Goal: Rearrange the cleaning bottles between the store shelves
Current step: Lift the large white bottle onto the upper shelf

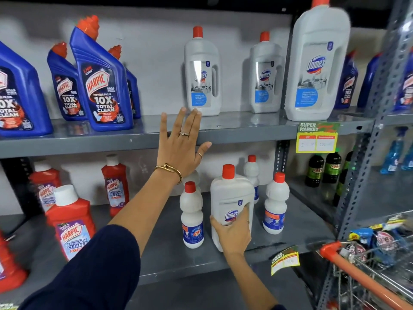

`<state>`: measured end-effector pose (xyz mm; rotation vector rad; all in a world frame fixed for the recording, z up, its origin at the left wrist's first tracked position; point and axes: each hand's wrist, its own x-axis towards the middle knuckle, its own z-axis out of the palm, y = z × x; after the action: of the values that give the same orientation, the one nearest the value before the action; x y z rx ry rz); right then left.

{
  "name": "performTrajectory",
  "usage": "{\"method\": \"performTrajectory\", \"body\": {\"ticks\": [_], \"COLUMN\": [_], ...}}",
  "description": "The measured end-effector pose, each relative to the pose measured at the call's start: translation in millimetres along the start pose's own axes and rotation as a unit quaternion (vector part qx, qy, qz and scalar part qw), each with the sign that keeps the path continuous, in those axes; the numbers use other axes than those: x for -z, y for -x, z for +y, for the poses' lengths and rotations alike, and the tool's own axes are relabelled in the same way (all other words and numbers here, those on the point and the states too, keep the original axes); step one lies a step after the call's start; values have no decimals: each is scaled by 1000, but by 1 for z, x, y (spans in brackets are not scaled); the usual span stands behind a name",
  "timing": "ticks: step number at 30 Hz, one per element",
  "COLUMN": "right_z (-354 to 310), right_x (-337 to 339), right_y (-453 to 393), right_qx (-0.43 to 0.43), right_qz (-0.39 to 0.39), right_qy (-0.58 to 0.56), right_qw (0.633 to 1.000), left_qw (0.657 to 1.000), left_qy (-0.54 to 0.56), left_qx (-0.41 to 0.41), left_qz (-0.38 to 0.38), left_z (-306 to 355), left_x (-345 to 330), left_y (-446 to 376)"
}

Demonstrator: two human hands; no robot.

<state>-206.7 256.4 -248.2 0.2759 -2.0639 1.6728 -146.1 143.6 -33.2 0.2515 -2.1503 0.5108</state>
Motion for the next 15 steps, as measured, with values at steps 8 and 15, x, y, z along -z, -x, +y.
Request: {"method": "performTrajectory", "body": {"ticks": [8, 15], "right_z": [-82, -185], "right_x": [59, 97], "right_y": [-16, -52], "right_qx": [84, 124], "right_qz": [45, 96], "right_qy": [-52, -77], "right_qw": [994, 985], "left_qw": [999, 996], "left_qy": [11, 80], "left_qx": [-10, 42], "left_qz": [-45, -26], "left_z": [-3, -14], "left_x": [9, 20], "left_y": [0, 10]}}
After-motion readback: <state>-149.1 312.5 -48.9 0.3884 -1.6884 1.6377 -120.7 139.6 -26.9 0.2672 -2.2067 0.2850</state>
